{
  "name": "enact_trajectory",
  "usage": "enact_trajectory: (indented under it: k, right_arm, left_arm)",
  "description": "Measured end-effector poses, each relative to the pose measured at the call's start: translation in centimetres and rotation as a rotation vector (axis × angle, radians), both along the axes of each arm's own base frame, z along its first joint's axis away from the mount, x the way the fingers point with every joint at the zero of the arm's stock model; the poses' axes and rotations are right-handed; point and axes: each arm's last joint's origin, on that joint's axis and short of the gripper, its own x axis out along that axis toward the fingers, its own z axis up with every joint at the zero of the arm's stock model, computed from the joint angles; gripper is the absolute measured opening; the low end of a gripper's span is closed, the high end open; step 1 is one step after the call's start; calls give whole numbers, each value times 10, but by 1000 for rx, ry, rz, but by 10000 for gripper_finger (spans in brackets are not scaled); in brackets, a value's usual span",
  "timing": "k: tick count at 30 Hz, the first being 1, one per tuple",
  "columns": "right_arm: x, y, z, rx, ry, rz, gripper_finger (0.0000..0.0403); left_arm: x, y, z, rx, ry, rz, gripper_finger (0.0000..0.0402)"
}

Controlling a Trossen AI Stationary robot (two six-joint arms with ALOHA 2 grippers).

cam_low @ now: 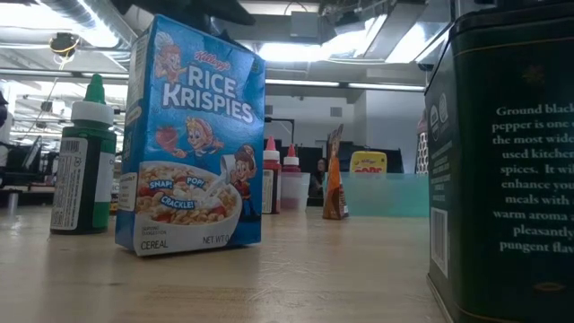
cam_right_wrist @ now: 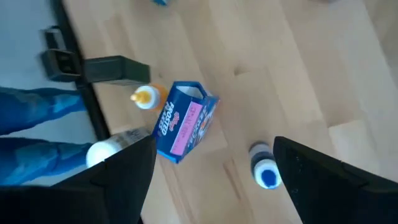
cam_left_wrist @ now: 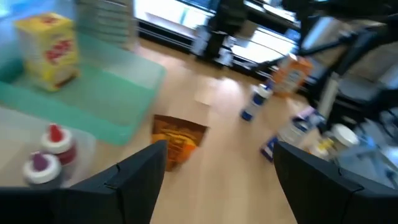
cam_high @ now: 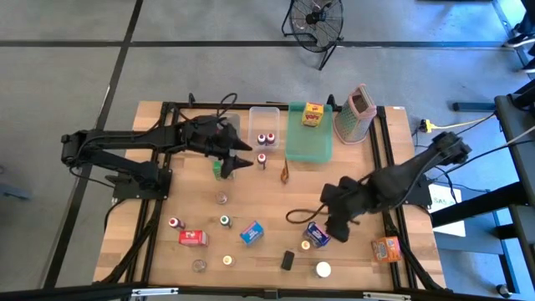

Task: Pick & Place Kitchen Items
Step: Put the blue cereal box into the green bin

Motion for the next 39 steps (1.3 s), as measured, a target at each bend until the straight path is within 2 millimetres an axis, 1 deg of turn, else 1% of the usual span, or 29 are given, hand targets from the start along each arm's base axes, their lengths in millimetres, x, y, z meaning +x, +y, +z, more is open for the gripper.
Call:
enact_trajectory:
  k: [4,8,13,18,23,27,31,39]
  right_arm:
    - [8,13,-17,6,64,-97,325]
    - [14,20,-24,2,55,-177,325]
    - [17,22,-23,19,29,-197,325]
    - [18,22,-23,35,13,-208,325]
    - [18,22,-23,9,-3,-210,325]
    - [19,21,-23,-19,-30,-213,325]
    - [22,23,-22,-6,-60,-211,325]
    - [15,37,-26,1,-33,-192,325]
  left_arm:
    - [-1,-3,-2,6,16,-107,286]
    - [-2,-4,-4,26,28,-166,287]
    - [-6,-5,-1,67,21,-184,286]
    - [-12,-6,7,84,-23,-181,287]
    - [-14,-6,13,103,-56,-159,286]
    - [-15,-6,13,96,-58,-157,286]
    - [-15,-6,13,87,-53,-154,287]
    - [-17,-7,8,73,-5,-156,287]
